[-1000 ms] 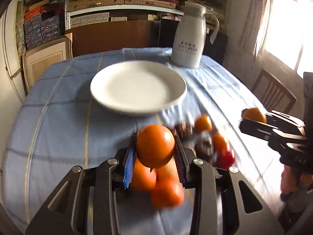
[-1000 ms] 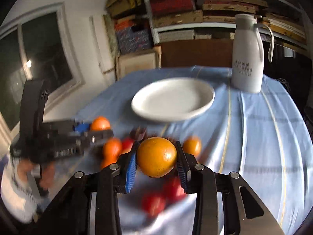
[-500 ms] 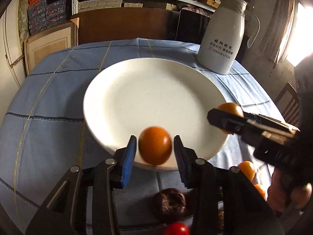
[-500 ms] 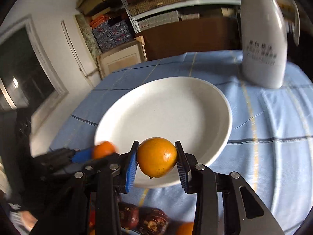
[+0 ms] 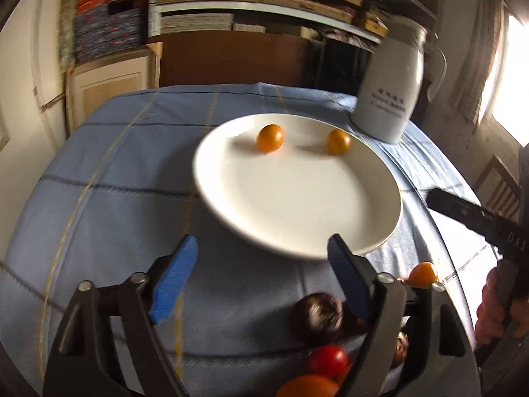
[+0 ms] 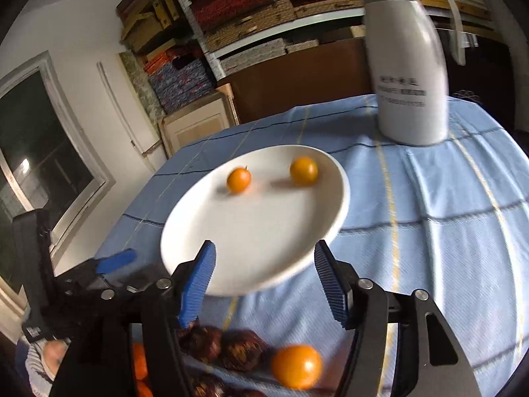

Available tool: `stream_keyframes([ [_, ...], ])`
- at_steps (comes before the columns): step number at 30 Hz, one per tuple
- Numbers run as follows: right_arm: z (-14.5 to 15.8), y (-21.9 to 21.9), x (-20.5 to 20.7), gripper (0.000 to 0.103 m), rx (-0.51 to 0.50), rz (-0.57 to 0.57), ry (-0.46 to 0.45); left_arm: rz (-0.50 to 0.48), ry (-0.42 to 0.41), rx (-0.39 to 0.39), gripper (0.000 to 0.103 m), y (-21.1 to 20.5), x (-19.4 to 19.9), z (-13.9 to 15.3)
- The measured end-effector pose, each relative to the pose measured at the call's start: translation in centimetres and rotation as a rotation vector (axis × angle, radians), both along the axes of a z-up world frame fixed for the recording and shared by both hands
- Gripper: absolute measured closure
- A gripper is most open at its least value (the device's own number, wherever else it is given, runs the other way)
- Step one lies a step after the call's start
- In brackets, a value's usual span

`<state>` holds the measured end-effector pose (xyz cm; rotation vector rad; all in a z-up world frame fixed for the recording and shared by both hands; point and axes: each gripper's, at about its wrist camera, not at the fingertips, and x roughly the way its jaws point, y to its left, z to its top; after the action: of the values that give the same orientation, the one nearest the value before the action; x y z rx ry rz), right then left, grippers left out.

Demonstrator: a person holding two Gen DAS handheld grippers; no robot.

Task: Organize fruits
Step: 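Carry both small orange fruits over the white plate and open both tools, then move both open tools back toward the fruit cluster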

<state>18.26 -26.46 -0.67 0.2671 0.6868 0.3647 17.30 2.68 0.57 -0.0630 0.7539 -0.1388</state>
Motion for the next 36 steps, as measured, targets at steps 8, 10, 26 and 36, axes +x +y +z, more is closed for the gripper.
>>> stream_keyframes([
  [8,-0.9,-3.6,-6.0,0.018,0.046,-0.093,-0.024,0.153,0.012,-0.065,0.01,4.6,-6.1,-1.4],
  [10,-1.3,-4.0,-7.4,0.014,0.041,-0.103,-0.027,0.157,0.022,-0.061,0.009,4.7,-7.9,-2.0],
  [26,-2.3,-4.5,-11.5,0.011,0.052,-0.097,-0.017,0.154,0.163,-0.079,0.005,5.3,-11.4,-4.6],
  [36,-2.3,-4.3,-11.6,0.01,0.048,-0.095,-0.016,0.121,0.208,0.134,0.004,2.7,-10.5,-5.1],
])
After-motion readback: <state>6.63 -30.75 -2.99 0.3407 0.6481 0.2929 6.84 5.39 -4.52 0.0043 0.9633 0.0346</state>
